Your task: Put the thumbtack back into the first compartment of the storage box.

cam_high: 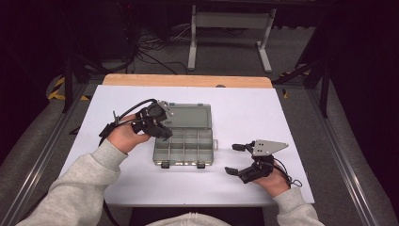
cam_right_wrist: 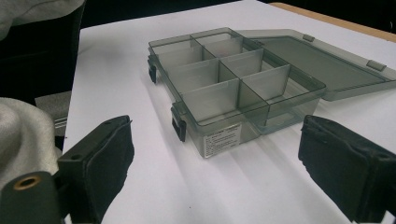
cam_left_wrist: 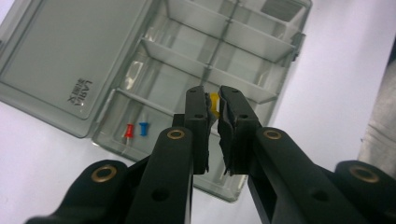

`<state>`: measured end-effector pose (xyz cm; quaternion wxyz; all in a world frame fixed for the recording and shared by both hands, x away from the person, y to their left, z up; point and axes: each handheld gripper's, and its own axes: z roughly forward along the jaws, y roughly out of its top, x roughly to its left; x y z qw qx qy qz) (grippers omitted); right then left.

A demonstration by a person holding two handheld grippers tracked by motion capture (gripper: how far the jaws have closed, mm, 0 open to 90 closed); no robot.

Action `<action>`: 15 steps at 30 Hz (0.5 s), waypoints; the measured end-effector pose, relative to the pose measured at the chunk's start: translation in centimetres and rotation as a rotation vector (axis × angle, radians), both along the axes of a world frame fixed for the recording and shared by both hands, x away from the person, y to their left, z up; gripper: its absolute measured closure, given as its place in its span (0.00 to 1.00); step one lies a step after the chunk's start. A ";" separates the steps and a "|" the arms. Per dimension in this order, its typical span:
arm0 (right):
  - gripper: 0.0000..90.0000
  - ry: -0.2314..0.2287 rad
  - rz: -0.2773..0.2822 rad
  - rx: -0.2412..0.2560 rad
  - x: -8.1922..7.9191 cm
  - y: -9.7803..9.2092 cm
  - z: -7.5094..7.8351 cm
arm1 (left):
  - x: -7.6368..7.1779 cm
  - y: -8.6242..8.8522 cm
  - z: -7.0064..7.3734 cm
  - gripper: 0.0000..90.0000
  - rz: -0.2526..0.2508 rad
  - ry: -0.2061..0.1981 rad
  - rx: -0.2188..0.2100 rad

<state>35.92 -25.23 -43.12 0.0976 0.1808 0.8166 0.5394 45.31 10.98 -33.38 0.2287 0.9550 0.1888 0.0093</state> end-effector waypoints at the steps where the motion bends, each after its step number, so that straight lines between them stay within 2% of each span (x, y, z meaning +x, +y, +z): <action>1: 0.12 0.000 0.000 0.000 0.0 0.0 0.0 | 0.2 0.1 -0.1 0.91 0.006 -0.002 -0.003; 15: 0.12 0.001 0.001 0.000 0.0 0.0 -0.1 | 2.4 0.8 -0.4 0.91 0.067 0.008 -0.005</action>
